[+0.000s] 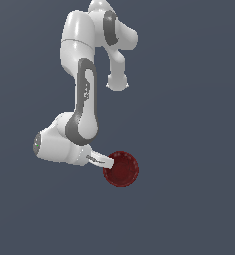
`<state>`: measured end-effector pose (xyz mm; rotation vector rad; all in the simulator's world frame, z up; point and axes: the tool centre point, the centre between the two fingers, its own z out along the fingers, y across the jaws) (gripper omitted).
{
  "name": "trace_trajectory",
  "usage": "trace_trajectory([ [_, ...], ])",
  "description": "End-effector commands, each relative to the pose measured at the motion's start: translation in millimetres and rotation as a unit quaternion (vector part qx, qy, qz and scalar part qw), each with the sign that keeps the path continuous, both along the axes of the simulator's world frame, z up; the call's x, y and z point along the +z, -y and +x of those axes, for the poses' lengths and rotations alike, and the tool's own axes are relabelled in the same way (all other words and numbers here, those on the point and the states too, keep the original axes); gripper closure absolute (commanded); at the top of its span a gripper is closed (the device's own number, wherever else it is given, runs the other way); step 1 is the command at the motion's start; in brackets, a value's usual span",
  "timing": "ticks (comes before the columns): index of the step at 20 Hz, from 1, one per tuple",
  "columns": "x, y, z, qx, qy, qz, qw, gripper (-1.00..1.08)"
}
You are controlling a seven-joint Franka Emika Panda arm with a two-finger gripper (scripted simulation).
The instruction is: Pick up the object and move it to a goal position.
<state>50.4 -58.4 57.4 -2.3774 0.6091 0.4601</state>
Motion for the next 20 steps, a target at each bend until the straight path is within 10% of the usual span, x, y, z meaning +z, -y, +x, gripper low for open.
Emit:
trace_trajectory([
  [1,-0.1,-0.7,0.1,0.0,0.0,0.0,1.0,-0.2],
  [12,-21.5,-20.2,-5.1,-0.001,0.0,0.002,1.0,-0.2],
  [13,-21.5,-20.2,-5.1,-0.001,0.0,0.002,1.0,1.08],
  [20,-21.5,-20.2,-5.1,-0.001,0.0,0.002,1.0,1.08],
])
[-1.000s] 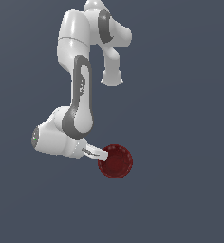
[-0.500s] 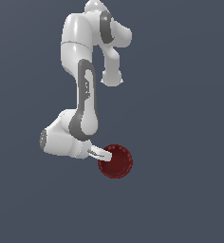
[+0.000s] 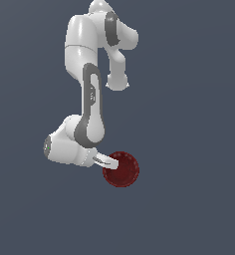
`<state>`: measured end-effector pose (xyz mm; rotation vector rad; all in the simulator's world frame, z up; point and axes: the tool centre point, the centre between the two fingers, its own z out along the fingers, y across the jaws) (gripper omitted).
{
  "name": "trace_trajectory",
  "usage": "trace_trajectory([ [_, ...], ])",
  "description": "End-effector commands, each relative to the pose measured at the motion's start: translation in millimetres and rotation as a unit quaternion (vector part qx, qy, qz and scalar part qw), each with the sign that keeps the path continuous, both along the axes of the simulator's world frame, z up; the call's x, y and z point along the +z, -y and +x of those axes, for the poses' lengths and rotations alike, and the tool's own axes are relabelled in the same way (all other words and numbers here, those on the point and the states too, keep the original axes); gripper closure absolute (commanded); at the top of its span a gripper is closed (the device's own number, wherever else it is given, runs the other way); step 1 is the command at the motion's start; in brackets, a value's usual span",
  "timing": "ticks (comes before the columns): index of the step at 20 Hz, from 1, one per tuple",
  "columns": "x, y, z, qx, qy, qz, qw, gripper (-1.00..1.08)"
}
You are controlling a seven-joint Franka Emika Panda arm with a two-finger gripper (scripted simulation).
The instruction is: Pick up the object and move it to a goal position.
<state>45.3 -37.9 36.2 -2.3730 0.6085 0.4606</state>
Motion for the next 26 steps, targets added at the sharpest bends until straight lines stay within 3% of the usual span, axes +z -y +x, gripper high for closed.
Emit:
trace_trajectory([
  [1,-0.3,0.3,-0.1,0.0,0.0,0.0,1.0,1.08],
  [7,4.4,3.4,1.4,0.003,0.006,0.0,1.0,1.08],
  [13,28.2,21.0,8.1,0.018,0.037,0.002,0.9991,1.08],
  [20,82.2,59.7,19.6,0.051,0.106,0.007,0.993,1.08],
  [26,147.6,105.4,26.7,0.09,0.188,0.013,0.978,1.08],
])
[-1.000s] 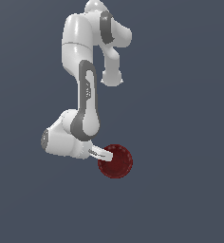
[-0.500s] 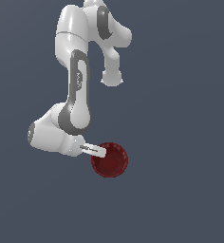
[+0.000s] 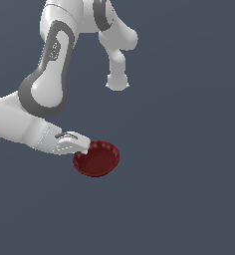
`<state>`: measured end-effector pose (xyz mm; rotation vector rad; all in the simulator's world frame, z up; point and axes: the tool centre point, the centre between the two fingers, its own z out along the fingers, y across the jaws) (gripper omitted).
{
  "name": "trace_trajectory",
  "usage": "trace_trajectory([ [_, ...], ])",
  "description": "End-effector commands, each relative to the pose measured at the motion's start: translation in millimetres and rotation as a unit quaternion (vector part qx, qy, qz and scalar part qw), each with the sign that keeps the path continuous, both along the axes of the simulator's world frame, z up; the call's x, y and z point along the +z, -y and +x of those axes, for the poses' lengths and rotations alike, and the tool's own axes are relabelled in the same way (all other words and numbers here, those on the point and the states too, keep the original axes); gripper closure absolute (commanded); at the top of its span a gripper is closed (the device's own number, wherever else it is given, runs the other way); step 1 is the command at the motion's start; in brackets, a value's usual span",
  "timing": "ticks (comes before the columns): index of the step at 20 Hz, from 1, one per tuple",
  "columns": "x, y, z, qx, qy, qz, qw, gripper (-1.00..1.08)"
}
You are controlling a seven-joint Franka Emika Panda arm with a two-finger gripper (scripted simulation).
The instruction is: Pick up the object and move it to a goal position.
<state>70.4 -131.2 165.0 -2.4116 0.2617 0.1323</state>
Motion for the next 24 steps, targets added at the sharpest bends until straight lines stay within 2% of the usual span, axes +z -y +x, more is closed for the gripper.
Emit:
trace_trajectory([
  [1,30.0,19.9,2.1,0.017,0.037,0.002,0.9992,1.08],
  [6,86.5,59.8,1.4,0.051,0.108,0.008,0.9928,1.08],
  [13,152.6,109.0,-6.2,0.091,0.193,0.016,0.9769,1.08],
  [19,190.4,139.6,-13.9,0.114,0.242,0.022,0.9633,1.08],
  [24,207.9,154.9,-18.1,0.125,0.265,0.025,0.9557,1.08],
])
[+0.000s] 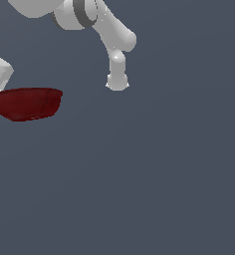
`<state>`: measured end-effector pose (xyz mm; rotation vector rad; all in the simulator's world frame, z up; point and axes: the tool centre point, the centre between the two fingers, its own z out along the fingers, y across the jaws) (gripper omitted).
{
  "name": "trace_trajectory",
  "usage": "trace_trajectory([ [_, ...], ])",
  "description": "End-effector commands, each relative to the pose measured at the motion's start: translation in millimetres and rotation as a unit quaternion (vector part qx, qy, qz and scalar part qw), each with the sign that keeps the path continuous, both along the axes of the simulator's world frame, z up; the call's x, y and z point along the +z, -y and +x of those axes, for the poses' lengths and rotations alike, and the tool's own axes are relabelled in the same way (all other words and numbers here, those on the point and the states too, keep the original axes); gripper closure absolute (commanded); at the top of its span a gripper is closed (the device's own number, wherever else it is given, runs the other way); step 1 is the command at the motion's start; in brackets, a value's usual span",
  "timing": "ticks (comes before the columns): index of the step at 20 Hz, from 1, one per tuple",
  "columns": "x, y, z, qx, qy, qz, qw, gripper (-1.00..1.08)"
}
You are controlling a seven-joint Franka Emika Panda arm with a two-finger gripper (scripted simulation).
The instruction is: Pick up the object and move it to a goal position.
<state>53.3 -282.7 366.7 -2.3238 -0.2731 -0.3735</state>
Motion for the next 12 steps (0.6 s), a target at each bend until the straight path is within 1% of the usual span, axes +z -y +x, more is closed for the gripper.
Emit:
trace_trajectory([
  [1,8.5,5.3,-1.5,0.006,0.011,0.001,0.9999,1.08],
  [6,15.2,11.3,-2.9,0.01,0.02,0.003,0.9997,1.08],
  [12,17.3,13.2,-3.1,0.012,0.023,0.004,0.9997,1.08],
])
